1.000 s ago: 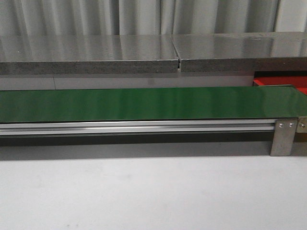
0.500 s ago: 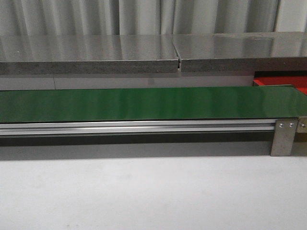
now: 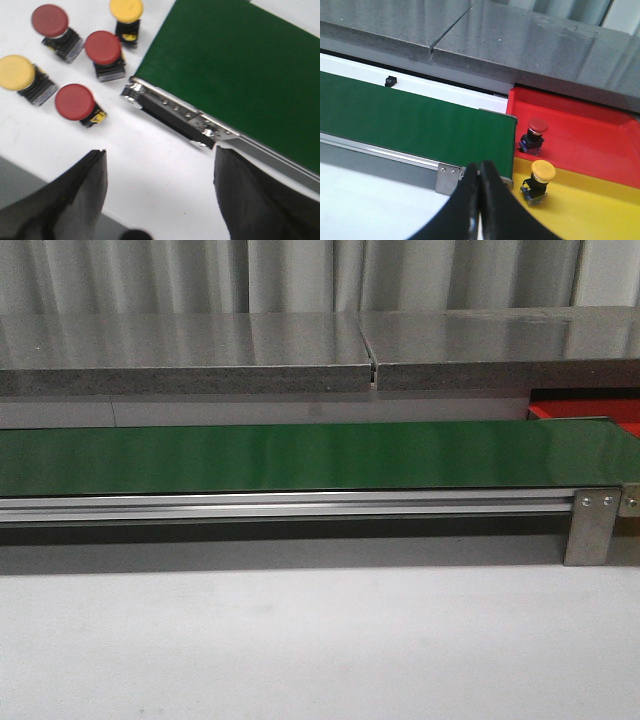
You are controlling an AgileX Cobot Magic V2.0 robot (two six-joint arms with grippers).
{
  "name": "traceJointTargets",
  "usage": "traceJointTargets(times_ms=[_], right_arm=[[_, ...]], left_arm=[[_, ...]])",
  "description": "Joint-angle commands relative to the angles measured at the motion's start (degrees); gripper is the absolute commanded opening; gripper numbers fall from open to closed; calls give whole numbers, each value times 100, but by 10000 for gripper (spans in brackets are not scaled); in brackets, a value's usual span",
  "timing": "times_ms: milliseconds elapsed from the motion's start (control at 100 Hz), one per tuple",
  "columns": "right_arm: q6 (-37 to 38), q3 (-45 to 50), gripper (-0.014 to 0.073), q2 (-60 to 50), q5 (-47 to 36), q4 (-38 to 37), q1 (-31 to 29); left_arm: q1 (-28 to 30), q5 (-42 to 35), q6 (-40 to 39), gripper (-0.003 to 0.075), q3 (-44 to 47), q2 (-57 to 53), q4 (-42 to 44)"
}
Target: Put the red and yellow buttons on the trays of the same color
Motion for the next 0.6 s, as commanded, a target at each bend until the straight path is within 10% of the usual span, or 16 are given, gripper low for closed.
traceJointTargets(times_ms=[0,590], right_arm=[[-54,-139,-68,43,-495,46,1],[-54,-139,-68,43,-495,46,1]], left_arm=[[379,18,-66,461,-250,121,-121],[1267,357,-18,461,-933,2252,-548]])
